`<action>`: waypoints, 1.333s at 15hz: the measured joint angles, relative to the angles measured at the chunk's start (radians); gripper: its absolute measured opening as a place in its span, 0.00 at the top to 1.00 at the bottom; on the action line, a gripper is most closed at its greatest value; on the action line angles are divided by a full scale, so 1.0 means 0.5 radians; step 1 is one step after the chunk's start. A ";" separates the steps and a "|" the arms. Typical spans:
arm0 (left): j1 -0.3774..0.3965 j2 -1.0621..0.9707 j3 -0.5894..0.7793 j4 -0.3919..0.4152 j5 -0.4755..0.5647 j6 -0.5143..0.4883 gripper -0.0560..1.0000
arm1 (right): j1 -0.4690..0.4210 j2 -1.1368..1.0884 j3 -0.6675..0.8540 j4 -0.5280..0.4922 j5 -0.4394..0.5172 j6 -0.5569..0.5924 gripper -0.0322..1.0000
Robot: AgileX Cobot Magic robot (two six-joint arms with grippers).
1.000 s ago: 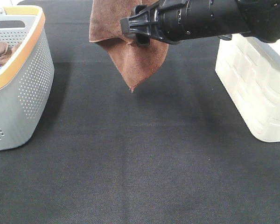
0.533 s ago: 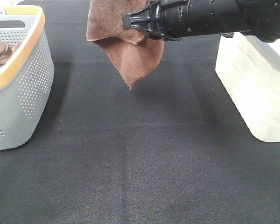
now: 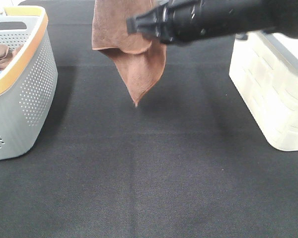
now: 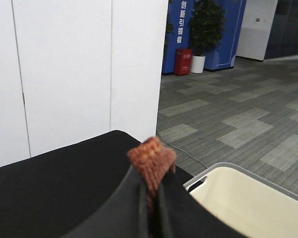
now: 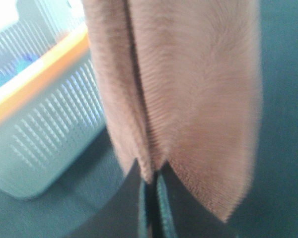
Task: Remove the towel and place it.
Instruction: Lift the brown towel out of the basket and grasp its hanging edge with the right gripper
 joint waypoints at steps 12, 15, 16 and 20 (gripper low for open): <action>0.000 0.000 0.000 -0.190 0.000 -0.024 0.95 | 0.000 0.080 0.000 -0.010 -0.010 0.000 0.40; 0.000 0.000 0.000 -0.190 0.000 -0.026 0.95 | 0.000 0.080 0.000 -0.016 0.002 0.000 0.40; 0.000 0.000 0.000 -0.190 0.000 -0.026 0.95 | 0.000 0.080 0.000 -0.038 0.002 0.000 0.40; 0.000 0.000 0.000 -0.190 0.000 -0.026 0.95 | 0.154 0.080 0.000 -0.078 -0.152 -0.082 0.39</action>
